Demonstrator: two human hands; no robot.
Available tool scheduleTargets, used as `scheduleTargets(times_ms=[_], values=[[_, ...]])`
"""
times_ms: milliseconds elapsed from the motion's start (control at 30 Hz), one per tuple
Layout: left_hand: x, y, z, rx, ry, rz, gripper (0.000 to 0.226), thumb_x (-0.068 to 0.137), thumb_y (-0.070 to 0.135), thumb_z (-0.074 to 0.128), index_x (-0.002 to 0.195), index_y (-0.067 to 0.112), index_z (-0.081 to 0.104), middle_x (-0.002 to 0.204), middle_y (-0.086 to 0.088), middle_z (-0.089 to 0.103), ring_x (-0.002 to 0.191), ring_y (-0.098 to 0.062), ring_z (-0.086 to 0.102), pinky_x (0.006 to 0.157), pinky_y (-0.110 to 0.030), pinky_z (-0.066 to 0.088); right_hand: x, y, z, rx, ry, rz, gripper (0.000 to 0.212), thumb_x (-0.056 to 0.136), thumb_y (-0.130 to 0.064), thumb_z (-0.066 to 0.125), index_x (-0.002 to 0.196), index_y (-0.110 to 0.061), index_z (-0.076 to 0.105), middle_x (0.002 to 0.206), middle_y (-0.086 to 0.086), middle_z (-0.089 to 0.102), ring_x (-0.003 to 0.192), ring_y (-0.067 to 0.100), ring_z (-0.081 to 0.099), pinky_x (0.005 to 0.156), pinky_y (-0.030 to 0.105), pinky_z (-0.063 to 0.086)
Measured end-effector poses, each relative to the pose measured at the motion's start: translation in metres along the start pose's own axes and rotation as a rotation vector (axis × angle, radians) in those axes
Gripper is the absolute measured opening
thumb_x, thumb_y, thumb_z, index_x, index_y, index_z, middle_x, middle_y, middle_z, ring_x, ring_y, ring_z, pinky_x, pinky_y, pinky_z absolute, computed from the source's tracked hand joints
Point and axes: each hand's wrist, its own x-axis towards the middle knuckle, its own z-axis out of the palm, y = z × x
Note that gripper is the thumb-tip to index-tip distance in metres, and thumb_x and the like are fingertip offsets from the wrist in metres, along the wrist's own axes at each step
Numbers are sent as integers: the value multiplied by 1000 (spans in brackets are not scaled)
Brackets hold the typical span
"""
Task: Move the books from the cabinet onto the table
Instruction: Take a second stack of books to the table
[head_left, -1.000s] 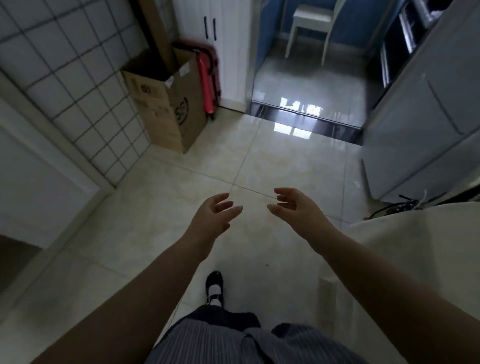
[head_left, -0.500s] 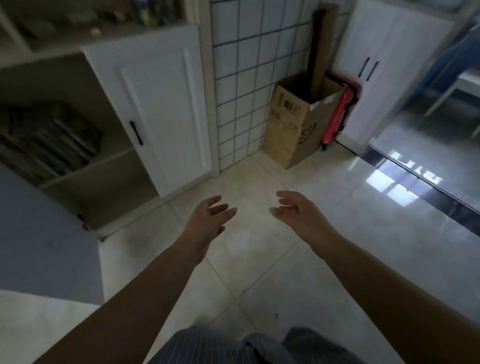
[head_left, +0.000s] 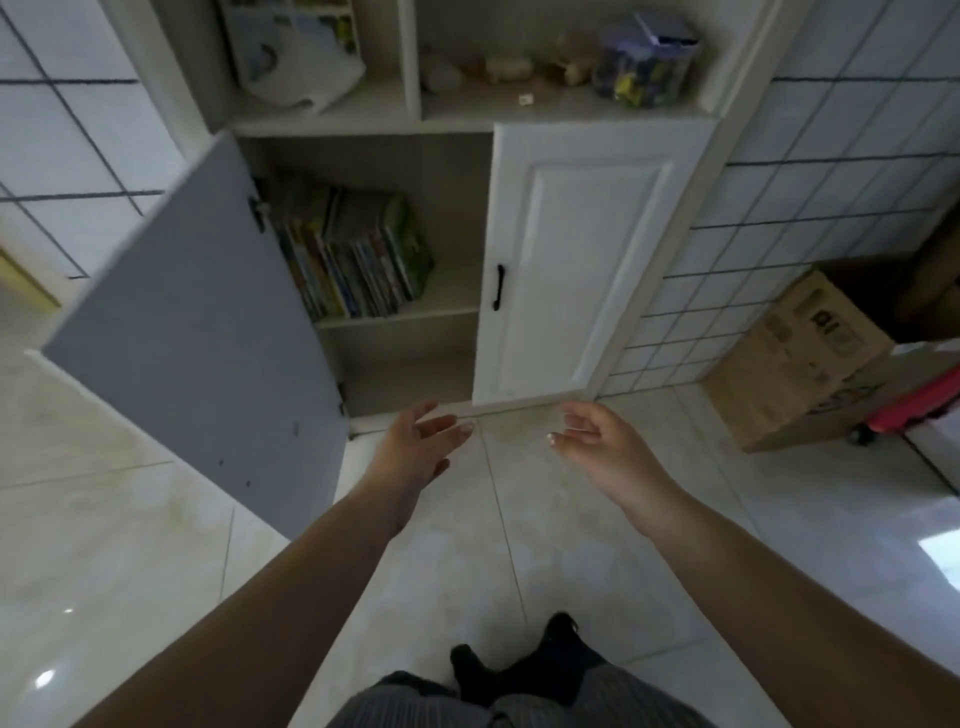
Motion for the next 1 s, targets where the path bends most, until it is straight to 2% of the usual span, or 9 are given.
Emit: scheduleTargets(times_ms=[367, 433, 533, 567, 667, 733, 833, 867, 1000], values=[[114, 67, -9, -64, 180, 74, 69, 80, 16, 72, 140, 15, 38, 127, -6, 58, 113, -21, 57, 102, -41, 44, 173, -63, 14, -103, -211, -120, 47, 85, -25, 66, 130, -23, 50, 131, 1, 53, 121, 16, 52, 96, 28, 43], [137, 78, -3, -80, 197, 71, 69, 80, 17, 73, 140, 16, 38, 128, -7, 57, 113, -20, 57, 100, -39, 44, 205, -72, 12, -127, -249, -120, 48, 86, -26, 66, 130, -24, 49, 133, 1, 52, 122, 15, 51, 84, 20, 45], [170, 90, 4, -101, 239, 60, 70, 80, 18, 73, 140, 15, 38, 129, -6, 57, 114, -20, 56, 100, -39, 44, 250, -82, 12, -160, -313, -107, 48, 87, -25, 64, 131, -23, 48, 137, 2, 50, 123, 15, 50, 66, 9, 39], [180, 92, 5, -109, 254, 61, 70, 79, 18, 73, 140, 15, 38, 129, -6, 57, 114, -20, 56, 100, -39, 44, 264, -85, 13, -167, -330, -105, 48, 87, -25, 64, 132, -23, 48, 137, 2, 49, 124, 15, 49, 68, 10, 40], [212, 100, 8, -144, 304, 60, 71, 79, 18, 74, 140, 16, 38, 131, -5, 56, 114, -19, 56, 95, -35, 46, 305, -93, 18, -194, -370, -104, 48, 87, -26, 64, 132, -23, 48, 138, 2, 49, 124, 16, 49, 87, 22, 40], [231, 105, 9, -161, 324, 64, 72, 78, 18, 74, 141, 17, 38, 132, -5, 55, 114, -19, 56, 93, -33, 46, 326, -98, 23, -195, -405, -104, 48, 86, -26, 65, 131, -24, 48, 136, 1, 50, 123, 14, 49, 87, 21, 39], [261, 112, 7, -143, 352, 87, 76, 77, 20, 76, 141, 19, 36, 133, -5, 54, 112, -18, 57, 96, -36, 47, 355, -106, 34, -209, -505, -148, 51, 86, -26, 65, 133, -30, 45, 134, -5, 48, 126, 8, 45, 71, 9, 39], [274, 113, 4, -137, 357, 90, 77, 76, 20, 76, 141, 20, 36, 133, -5, 53, 111, -17, 57, 95, -36, 47, 368, -108, 39, -214, -528, -151, 52, 87, -26, 65, 134, -32, 44, 136, -7, 46, 128, 7, 43, 71, 9, 39], [315, 122, -7, -129, 380, 94, 76, 78, 15, 75, 142, 21, 34, 134, -5, 51, 114, -18, 55, 95, -34, 48, 410, -111, 62, -210, -546, -150, 56, 87, -27, 65, 136, -36, 40, 140, -7, 45, 131, 9, 42, 91, 22, 39]])
